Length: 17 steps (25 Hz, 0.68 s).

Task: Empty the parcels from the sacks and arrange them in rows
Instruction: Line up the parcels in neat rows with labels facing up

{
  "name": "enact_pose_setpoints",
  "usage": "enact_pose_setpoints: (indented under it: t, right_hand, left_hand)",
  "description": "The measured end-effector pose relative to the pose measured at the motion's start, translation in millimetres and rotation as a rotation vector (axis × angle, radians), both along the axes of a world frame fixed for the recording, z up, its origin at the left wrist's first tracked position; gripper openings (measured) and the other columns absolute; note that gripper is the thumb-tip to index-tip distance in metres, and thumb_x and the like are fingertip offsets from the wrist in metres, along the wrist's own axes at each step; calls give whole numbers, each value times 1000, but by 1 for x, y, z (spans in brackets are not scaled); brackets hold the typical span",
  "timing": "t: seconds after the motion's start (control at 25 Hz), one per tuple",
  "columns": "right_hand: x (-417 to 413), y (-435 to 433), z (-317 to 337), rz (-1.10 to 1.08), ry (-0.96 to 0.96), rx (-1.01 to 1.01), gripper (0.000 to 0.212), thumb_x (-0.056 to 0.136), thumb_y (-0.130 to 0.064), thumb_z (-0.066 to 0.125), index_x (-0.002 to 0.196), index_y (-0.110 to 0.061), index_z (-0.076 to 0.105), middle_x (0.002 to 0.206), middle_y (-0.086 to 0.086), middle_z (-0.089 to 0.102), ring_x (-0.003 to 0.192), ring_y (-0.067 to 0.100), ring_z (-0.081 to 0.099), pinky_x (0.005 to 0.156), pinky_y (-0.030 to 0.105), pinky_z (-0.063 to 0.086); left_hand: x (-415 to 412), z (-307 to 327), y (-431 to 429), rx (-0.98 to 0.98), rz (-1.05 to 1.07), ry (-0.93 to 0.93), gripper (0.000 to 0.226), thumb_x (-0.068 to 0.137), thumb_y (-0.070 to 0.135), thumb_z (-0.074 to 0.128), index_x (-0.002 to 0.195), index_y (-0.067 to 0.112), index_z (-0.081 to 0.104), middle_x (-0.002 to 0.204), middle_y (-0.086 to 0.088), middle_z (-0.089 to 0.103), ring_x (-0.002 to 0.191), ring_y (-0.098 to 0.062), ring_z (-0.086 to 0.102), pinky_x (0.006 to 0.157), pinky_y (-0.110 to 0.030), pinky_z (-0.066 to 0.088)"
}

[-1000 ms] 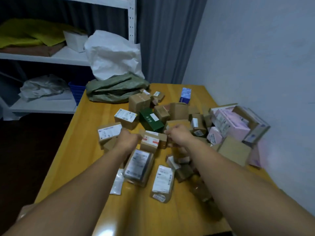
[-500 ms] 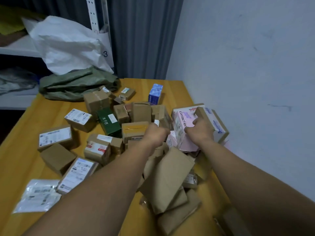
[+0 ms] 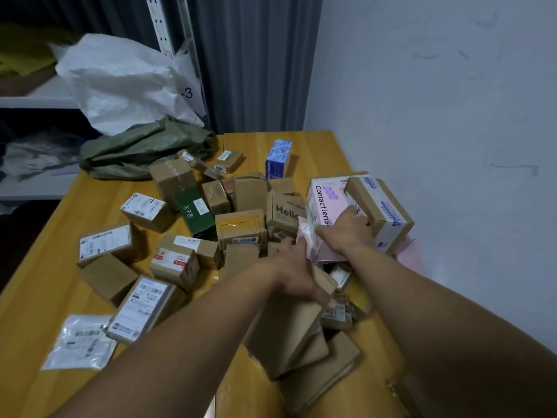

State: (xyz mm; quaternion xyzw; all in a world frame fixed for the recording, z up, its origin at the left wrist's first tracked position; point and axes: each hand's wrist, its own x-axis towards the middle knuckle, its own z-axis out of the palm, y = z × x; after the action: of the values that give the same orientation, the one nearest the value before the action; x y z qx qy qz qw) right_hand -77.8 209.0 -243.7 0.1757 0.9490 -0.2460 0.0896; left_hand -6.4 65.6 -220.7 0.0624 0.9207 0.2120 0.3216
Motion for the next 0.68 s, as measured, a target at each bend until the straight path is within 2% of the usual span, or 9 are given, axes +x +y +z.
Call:
enact_pose_setpoints:
  t: [0.12, 0.16, 0.24, 0.32, 0.4, 0.44, 0.52, 0.6, 0.68]
  right_hand:
    - [1, 2, 6, -16, 5, -33, 82, 78, -50, 74, 140, -12, 35, 136, 20, 48, 120, 40, 53, 94, 44, 50]
    - [4, 2, 9, -20, 18, -32, 81, 78, -52, 72, 139, -13, 37, 135, 19, 50, 120, 39, 54, 93, 44, 51]
    - [7, 1, 16, -32, 53, -38, 79, 77, -56, 68, 137, -14, 41, 131, 16, 55, 117, 38, 56, 89, 42, 51]
    - [12, 0, 23, -66, 85, -92, 76, 74, -59, 62, 134, -15, 45, 126, 12, 58, 113, 37, 58, 86, 41, 51]
    - [19, -2, 31, -107, 117, -244, 69, 75, -59, 57, 129, -16, 50, 120, 8, 61, 104, 33, 60, 79, 39, 50]
    - [22, -3, 34, -119, 136, -326, 64, 78, -57, 54, 126, -16, 52, 116, 7, 62, 99, 30, 61, 74, 37, 49]
    - [29, -10, 40, -121, 169, -480, 49, 85, -53, 49, 118, -17, 58, 110, 5, 64, 91, 26, 62, 70, 34, 46]
    - [40, -28, 49, -116, 182, -611, 34, 90, -46, 46, 104, -20, 63, 103, 3, 67, 87, 22, 62, 74, 36, 49]
    - [51, -51, 55, -120, 144, -698, 36, 89, -45, 44, 95, -20, 68, 99, 0, 73, 90, 24, 66, 85, 41, 54]
  left_hand:
    - [6, -12, 12, 10, 92, 2, 147, 59, 58, 87, 156, 18, -17, 164, -11, -4, 151, -34, 11, 120, -46, 25]
    - [2, -16, 9, 52, 144, 18, 143, 60, 55, 86, 156, 20, -13, 162, -11, 2, 149, -34, 17, 119, -44, 27]
    - [-4, -13, -6, 165, 286, 42, 128, 57, 55, 84, 156, 30, 7, 156, -9, 19, 142, -36, 30, 114, -47, 34]
    - [-5, -5, -32, 446, 480, -7, 109, 51, 58, 81, 144, 34, 32, 143, -7, 42, 127, -31, 47, 103, -50, 44]
    - [5, -2, -59, 832, 689, -61, 77, 63, 48, 72, 131, 23, 47, 125, -11, 55, 110, -28, 55, 93, -44, 48]
    - [11, 0, -73, 959, 789, -72, 61, 70, 42, 66, 125, 20, 52, 120, -14, 57, 106, -30, 57, 89, -43, 48]
    - [22, 1, -98, 1137, 941, -75, 53, 75, 36, 59, 122, 13, 58, 121, -22, 60, 105, -36, 60, 90, -47, 50]
    - [35, 5, -118, 1319, 1032, -76, 51, 80, 35, 52, 122, 8, 61, 119, -26, 64, 105, -41, 63, 97, -55, 49]
    - [49, 12, -138, 1384, 1116, -9, 36, 92, 32, 41, 108, 9, 63, 96, -20, 71, 87, -35, 66, 85, -47, 54]
